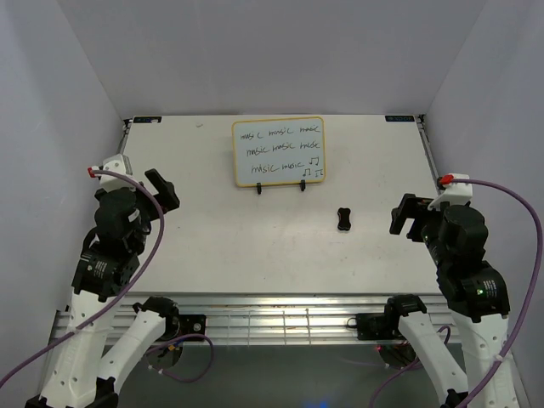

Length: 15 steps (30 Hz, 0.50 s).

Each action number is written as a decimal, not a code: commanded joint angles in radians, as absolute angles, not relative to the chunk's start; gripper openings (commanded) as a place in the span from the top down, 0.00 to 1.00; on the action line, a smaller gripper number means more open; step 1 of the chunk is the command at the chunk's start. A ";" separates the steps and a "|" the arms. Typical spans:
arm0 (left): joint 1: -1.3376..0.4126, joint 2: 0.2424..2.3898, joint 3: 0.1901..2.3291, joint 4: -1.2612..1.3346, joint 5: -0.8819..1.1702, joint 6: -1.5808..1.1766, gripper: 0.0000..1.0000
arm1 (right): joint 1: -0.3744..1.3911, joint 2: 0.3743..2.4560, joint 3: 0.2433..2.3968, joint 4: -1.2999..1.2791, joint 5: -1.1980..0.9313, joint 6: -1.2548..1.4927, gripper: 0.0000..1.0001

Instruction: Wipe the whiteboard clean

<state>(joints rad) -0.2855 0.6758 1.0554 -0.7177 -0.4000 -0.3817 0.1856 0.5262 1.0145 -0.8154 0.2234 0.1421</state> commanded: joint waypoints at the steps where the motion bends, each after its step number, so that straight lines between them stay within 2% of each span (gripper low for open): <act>1: -0.290 0.664 1.052 -0.709 -0.437 -0.370 0.02 | 0.192 0.512 1.006 -0.785 0.247 0.140 0.10; 7: -0.290 0.698 1.072 -0.709 -0.370 -0.390 0.02 | 0.190 0.488 0.959 -0.718 0.203 0.152 0.10; 15: -0.290 0.842 1.101 -0.542 0.070 -0.376 0.02 | 0.192 0.328 0.830 -0.508 -0.027 0.198 0.10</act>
<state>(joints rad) -0.2855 0.7879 1.0672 -0.6514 -0.1703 -0.3897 0.1856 0.3676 0.8429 -0.6605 0.0921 0.1741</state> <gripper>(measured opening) 0.978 0.898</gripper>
